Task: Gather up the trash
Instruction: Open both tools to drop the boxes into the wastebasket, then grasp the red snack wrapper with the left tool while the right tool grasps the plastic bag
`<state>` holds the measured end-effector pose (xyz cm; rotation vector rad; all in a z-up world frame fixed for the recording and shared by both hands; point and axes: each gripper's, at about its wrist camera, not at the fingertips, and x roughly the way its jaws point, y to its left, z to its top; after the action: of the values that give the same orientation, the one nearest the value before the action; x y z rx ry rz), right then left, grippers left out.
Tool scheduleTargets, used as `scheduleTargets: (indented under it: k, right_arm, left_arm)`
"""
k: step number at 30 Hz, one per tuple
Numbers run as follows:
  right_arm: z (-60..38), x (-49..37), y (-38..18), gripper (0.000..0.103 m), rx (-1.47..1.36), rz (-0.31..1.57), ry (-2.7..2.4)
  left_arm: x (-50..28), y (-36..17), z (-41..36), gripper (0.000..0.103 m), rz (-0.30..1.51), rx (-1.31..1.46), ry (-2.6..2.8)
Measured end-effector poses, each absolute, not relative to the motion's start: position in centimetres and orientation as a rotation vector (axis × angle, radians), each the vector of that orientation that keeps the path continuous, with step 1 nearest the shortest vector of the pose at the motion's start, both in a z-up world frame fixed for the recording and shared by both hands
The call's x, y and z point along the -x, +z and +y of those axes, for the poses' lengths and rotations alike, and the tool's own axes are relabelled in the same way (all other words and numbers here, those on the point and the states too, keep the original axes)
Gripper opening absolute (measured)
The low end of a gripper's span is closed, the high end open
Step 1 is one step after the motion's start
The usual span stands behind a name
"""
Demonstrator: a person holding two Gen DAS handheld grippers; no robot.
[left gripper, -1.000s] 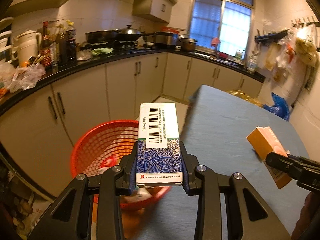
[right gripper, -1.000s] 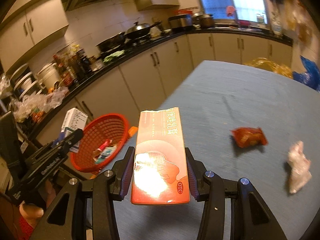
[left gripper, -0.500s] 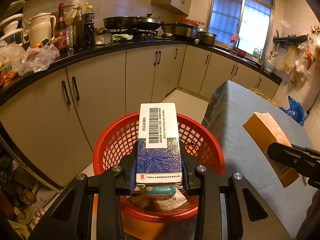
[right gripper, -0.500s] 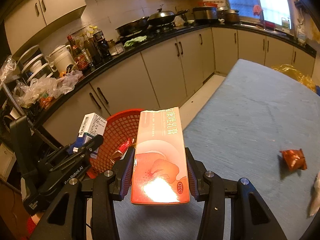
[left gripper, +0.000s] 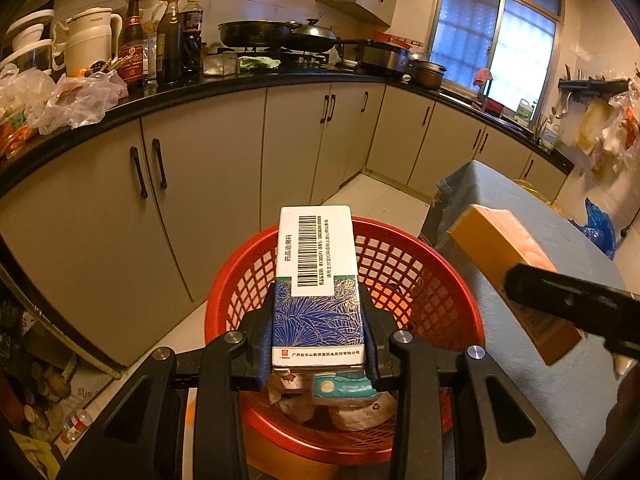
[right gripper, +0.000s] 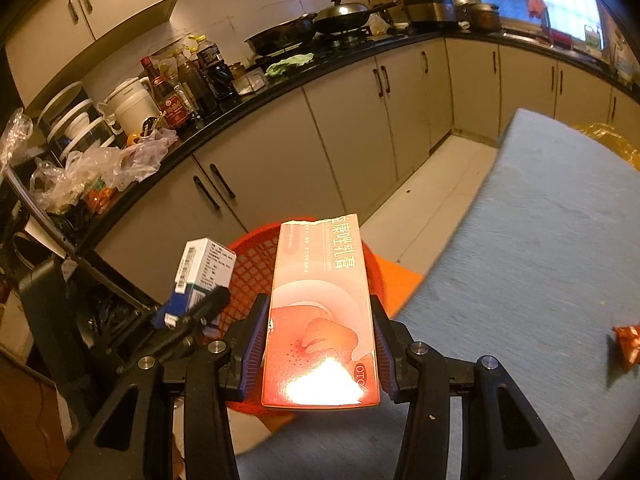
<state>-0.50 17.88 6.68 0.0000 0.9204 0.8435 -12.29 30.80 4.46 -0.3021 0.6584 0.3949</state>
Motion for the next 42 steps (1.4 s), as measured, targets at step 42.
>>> scheduleTargets:
  k: [42]
  right_arm:
    - [-18.4, -2.7, 6.2, 0.071, -0.214, 0.862, 0.157]
  left_arm:
    - [7.3, 9.2, 4.5, 0.071, 0.708, -0.066, -0.057]
